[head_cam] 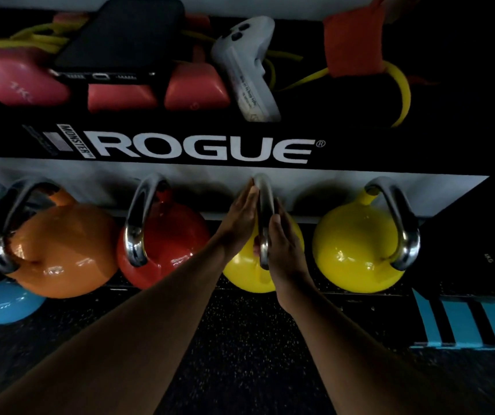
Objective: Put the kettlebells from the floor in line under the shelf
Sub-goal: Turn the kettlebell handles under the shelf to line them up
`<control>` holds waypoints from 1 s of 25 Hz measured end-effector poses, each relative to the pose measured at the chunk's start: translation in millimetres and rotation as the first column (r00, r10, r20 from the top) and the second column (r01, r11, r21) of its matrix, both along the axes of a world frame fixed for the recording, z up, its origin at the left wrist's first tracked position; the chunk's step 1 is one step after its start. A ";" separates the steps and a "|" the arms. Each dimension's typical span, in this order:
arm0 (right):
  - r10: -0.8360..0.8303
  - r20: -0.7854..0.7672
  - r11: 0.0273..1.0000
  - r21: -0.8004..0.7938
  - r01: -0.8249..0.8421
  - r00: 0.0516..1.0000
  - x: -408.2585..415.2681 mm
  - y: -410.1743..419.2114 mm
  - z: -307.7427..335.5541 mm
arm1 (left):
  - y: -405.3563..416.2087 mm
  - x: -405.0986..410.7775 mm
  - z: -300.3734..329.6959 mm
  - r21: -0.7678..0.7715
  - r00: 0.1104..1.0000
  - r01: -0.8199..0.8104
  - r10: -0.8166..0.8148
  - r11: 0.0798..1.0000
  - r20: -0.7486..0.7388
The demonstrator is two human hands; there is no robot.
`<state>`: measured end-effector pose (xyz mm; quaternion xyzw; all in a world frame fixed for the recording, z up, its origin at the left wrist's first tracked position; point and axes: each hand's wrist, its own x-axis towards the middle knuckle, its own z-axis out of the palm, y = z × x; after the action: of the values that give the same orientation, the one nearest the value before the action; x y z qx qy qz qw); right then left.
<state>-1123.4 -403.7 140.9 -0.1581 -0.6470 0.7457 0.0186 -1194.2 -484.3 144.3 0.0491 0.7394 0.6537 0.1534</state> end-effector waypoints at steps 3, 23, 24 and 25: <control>-0.023 0.010 1.000 -0.019 0.024 1.000 -1.4 -2.7 -2.0 | 0.6 -4.6 -9.9 0.012 0.999 -0.001 0.001 1.000 0.032; -0.005 0.014 1.000 0.002 0.005 1.000 -3.5 -10.5 -7.6 | -5.0 -17.2 -31.6 0.026 1.000 0.030 -0.030 0.999 0.007; -0.002 0.011 1.000 0.005 0.002 1.000 -3.6 -9.7 -9.0 | -5.3 -17.8 -31.1 0.012 1.000 0.030 -0.030 0.999 0.004; 0.002 0.005 1.000 0.008 -0.002 1.000 -4.3 -8.6 -10.6 | -5.0 -17.8 -29.8 0.005 0.999 0.032 -0.032 0.999 0.004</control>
<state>-1127.7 -412.3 130.3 -0.1592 -0.6502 0.7427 0.0169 -1212.0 -489.3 114.5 0.0599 0.7366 0.6531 0.1652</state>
